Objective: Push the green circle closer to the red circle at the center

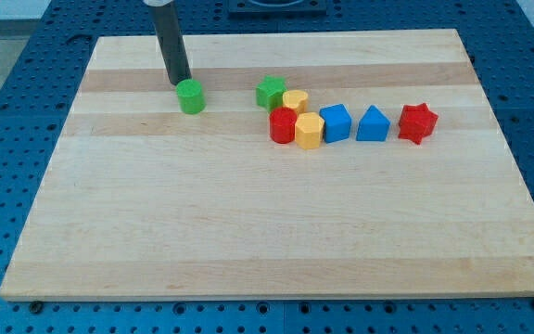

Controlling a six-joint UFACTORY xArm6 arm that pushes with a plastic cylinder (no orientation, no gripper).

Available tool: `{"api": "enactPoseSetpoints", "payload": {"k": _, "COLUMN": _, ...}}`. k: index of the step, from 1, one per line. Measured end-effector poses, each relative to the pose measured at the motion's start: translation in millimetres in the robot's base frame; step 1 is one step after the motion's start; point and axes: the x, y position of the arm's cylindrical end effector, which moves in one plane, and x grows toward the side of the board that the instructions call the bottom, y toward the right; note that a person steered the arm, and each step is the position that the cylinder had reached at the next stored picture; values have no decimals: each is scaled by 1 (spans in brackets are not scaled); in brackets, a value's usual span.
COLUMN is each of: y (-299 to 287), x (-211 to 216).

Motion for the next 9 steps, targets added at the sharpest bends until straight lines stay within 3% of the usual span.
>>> {"api": "enactPoseSetpoints", "payload": {"k": 1, "y": -5, "x": 13}}
{"api": "enactPoseSetpoints", "payload": {"k": 3, "y": 50, "x": 31}}
{"api": "enactPoseSetpoints", "payload": {"k": 6, "y": -8, "x": 41}}
{"api": "enactPoseSetpoints", "payload": {"k": 7, "y": 22, "x": 64}}
{"api": "enactPoseSetpoints", "payload": {"k": 9, "y": 114, "x": 65}}
